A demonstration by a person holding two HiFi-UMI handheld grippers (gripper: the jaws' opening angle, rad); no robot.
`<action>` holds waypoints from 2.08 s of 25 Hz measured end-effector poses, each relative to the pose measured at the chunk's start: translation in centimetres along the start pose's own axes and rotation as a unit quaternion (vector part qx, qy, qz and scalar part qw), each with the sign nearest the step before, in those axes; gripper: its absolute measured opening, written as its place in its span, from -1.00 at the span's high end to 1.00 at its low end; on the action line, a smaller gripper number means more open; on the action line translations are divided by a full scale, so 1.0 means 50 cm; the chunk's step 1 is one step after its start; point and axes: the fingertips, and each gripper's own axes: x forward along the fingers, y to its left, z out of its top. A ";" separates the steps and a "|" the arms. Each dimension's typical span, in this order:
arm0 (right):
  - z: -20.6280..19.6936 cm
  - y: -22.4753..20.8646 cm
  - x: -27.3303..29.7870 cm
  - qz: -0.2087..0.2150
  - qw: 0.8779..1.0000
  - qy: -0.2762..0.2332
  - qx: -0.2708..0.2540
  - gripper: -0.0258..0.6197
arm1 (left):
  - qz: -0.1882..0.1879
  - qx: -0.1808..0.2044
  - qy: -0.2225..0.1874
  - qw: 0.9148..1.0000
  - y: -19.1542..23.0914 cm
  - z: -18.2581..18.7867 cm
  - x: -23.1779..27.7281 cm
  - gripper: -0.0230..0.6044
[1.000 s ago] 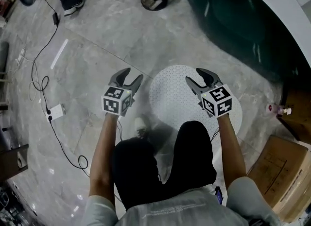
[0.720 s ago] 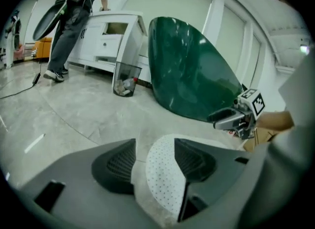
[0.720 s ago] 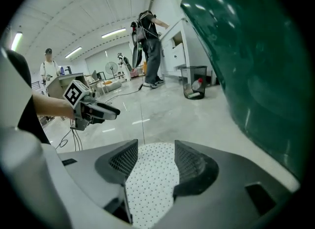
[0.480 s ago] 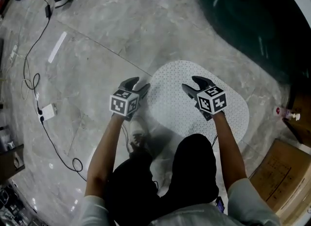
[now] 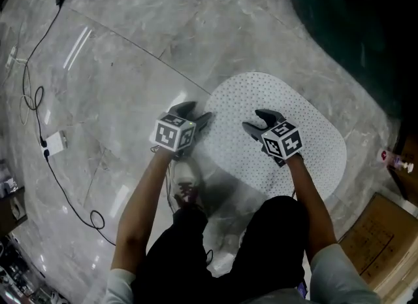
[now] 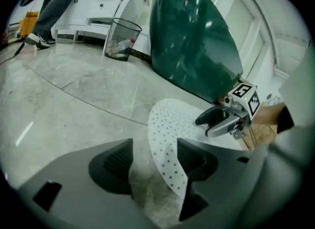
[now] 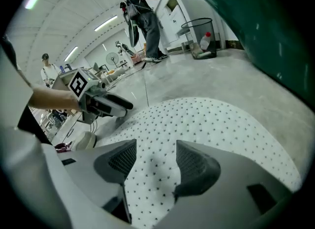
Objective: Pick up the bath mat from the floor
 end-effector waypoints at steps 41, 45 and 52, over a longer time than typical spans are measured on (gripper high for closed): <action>-0.031 0.015 0.014 -0.006 0.999 -0.049 -0.003 0.10 | -0.115 -0.043 0.001 0.992 -0.206 0.000 0.089 -0.11; -0.031 0.018 0.016 -0.010 0.999 -0.052 -0.012 0.10 | -0.124 -0.074 -0.007 0.990 -0.201 0.013 0.100 -0.11; -0.032 0.025 0.016 0.001 0.998 -0.053 -0.019 0.06 | -0.153 -0.058 0.032 0.986 -0.219 0.032 0.143 0.52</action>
